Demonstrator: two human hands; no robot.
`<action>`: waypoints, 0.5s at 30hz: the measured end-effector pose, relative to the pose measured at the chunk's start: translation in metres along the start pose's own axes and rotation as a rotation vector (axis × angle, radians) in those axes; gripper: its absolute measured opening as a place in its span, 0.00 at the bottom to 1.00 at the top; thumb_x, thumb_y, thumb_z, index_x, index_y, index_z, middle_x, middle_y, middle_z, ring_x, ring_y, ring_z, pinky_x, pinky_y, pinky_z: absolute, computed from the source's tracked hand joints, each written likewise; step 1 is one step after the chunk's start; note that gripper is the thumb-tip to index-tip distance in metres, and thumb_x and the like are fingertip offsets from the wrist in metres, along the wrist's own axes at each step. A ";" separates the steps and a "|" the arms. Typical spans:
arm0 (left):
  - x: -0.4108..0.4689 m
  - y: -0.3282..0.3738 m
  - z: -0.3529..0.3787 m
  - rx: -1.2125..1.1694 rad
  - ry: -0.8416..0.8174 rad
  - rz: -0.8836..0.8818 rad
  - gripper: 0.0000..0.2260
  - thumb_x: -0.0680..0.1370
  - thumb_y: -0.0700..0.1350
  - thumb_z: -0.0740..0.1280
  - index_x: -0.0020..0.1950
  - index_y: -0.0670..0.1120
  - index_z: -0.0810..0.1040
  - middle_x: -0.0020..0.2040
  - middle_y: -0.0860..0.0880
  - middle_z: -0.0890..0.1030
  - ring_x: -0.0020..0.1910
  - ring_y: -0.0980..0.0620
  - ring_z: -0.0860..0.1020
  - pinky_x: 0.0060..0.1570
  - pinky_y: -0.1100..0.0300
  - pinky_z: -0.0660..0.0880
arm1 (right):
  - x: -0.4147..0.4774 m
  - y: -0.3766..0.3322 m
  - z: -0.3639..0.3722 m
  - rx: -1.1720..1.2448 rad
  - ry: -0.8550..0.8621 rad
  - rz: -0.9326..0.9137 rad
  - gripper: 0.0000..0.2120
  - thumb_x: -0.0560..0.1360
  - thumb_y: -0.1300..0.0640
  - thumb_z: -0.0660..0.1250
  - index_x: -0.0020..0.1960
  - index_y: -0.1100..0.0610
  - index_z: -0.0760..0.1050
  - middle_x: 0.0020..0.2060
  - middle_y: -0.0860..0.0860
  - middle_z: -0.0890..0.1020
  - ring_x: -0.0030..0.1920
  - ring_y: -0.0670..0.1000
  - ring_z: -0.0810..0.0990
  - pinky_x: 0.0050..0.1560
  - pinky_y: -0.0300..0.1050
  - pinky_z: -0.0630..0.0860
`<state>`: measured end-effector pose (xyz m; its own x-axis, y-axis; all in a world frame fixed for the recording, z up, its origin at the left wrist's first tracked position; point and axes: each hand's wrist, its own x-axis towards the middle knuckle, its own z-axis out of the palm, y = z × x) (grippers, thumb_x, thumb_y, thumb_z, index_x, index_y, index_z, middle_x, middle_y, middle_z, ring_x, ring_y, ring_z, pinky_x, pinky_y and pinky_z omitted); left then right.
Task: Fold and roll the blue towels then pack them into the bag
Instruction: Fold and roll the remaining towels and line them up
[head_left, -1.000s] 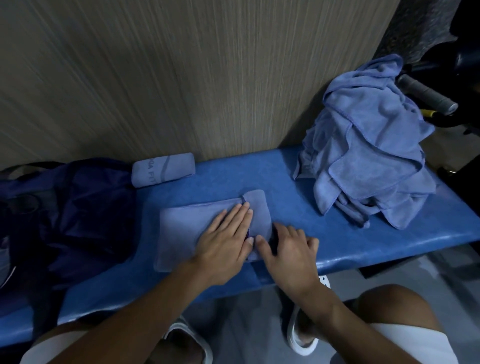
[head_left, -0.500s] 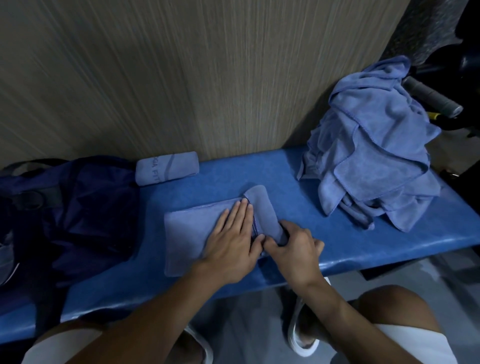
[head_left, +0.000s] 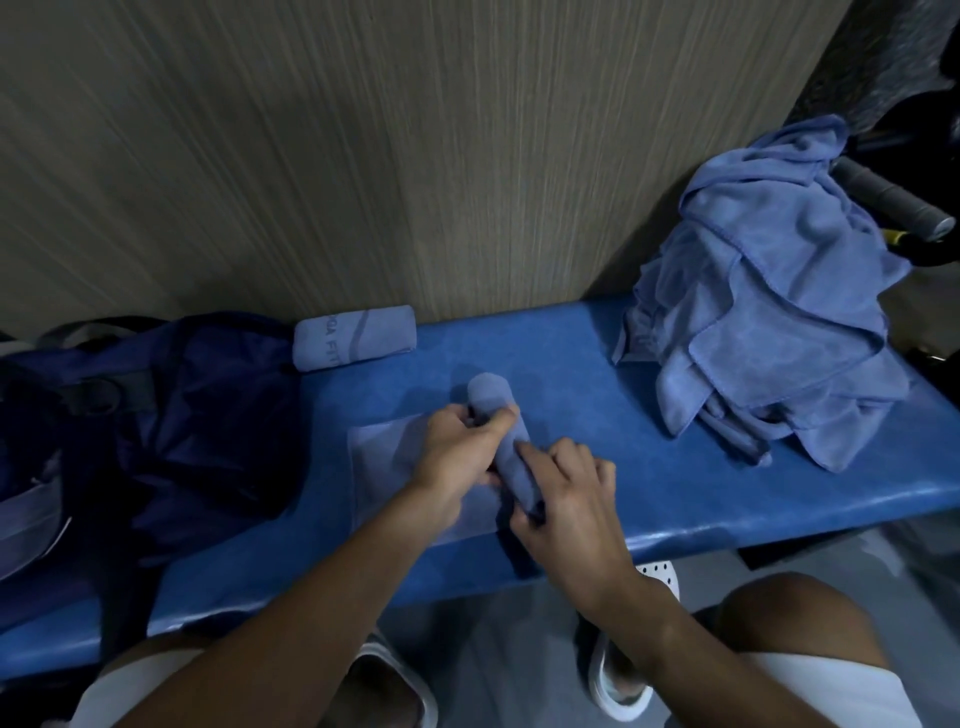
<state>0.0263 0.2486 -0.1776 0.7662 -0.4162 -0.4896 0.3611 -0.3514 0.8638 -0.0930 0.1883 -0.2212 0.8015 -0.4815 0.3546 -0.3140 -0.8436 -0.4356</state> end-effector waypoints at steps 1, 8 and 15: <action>0.000 0.000 0.000 0.005 0.046 0.020 0.08 0.76 0.46 0.71 0.47 0.42 0.76 0.44 0.40 0.84 0.44 0.41 0.84 0.47 0.42 0.81 | -0.001 -0.002 0.000 0.032 -0.011 -0.043 0.29 0.62 0.53 0.63 0.64 0.53 0.74 0.43 0.49 0.71 0.45 0.54 0.72 0.45 0.44 0.61; 0.006 -0.001 -0.013 0.046 0.122 0.085 0.05 0.77 0.41 0.69 0.46 0.48 0.74 0.47 0.43 0.83 0.48 0.45 0.83 0.53 0.49 0.80 | -0.008 -0.006 0.004 0.211 -0.076 -0.017 0.32 0.65 0.59 0.67 0.68 0.55 0.66 0.51 0.51 0.68 0.48 0.56 0.74 0.47 0.52 0.76; 0.011 -0.019 -0.024 0.439 0.259 0.432 0.20 0.77 0.42 0.69 0.68 0.42 0.70 0.61 0.47 0.76 0.60 0.50 0.76 0.60 0.61 0.73 | -0.006 -0.012 0.007 0.043 -0.068 -0.169 0.30 0.63 0.68 0.66 0.65 0.57 0.71 0.48 0.55 0.71 0.42 0.56 0.73 0.38 0.50 0.75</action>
<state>0.0410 0.2709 -0.1967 0.9160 -0.4006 -0.0190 -0.2149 -0.5301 0.8203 -0.0907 0.2032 -0.2239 0.8741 -0.3152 0.3696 -0.1508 -0.8993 -0.4104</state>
